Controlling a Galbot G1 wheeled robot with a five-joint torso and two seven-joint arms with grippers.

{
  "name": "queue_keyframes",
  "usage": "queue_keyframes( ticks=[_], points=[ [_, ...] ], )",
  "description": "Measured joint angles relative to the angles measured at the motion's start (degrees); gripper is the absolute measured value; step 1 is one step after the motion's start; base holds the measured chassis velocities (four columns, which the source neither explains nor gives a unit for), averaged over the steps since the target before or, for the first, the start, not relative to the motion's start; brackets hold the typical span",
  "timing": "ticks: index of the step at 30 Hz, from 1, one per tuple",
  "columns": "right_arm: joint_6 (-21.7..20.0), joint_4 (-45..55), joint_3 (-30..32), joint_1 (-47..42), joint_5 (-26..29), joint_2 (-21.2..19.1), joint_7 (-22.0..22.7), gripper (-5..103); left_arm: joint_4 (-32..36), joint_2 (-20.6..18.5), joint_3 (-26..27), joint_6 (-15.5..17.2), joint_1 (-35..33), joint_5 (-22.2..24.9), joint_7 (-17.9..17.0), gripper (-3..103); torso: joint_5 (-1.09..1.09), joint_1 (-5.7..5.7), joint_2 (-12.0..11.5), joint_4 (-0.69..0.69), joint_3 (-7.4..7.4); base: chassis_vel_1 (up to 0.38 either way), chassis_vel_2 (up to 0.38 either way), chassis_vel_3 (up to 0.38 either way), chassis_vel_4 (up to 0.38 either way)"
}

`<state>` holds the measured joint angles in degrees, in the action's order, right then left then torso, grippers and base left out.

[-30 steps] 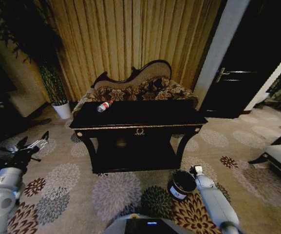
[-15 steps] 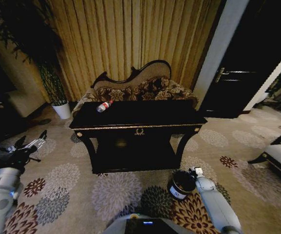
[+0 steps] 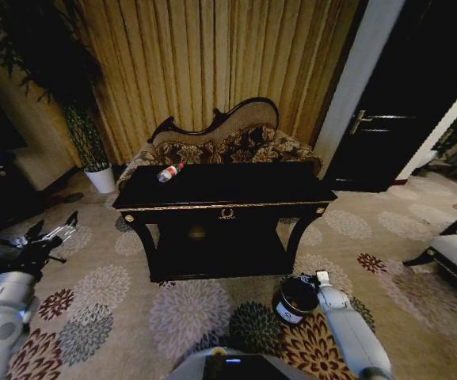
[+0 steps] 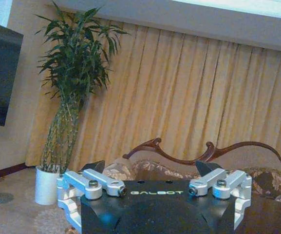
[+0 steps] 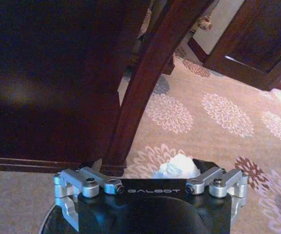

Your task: Move to the front of the table and place the trash on the table into the trash bin.

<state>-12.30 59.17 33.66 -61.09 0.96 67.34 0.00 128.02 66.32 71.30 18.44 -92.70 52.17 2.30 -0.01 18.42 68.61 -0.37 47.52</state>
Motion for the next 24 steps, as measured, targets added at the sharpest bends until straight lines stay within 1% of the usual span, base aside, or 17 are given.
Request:
queue_keyframes(
  ticks=[9,11,15,17,24],
  points=[
    [-0.2,2.0,-0.9,-0.4,1.7,0.9,0.0,100,-0.3,0.1,-0.2,-0.1,0.3,-0.1,0.1,100,0.00,0.00,0.0,-0.01,0.00,0.000,0.000,0.000,0.000],
    [-0.5,-1.2,-1.5,2.2,1.9,1.6,0.0,100,-0.4,0.3,-0.2,-0.1,0.3,-0.2,0.1,100,-0.01,0.00,0.0,0.01,0.00,0.000,0.000,0.000,0.000],
    [-1.1,-4.3,-1.7,4.1,1.0,1.9,0.0,100,-0.4,0.2,0.0,-0.1,0.3,-0.2,0.1,100,0.01,0.00,0.0,0.02,0.00,0.000,0.000,0.000,0.000],
    [-2.6,-6.9,-1.9,5.2,-0.8,1.8,0.0,100,-0.6,-0.1,0.1,-0.1,0.3,-0.2,0.1,100,0.01,0.00,0.0,-0.02,0.00,0.000,0.000,0.000,0.000],
    [-3.6,-8.9,-2.0,6.2,-1.7,2.4,0.0,100,-0.8,-0.2,-0.1,-0.1,0.3,-0.2,0.1,100,0.00,0.00,0.0,0.00,0.00,0.000,0.000,0.000,0.000]
  ],
)
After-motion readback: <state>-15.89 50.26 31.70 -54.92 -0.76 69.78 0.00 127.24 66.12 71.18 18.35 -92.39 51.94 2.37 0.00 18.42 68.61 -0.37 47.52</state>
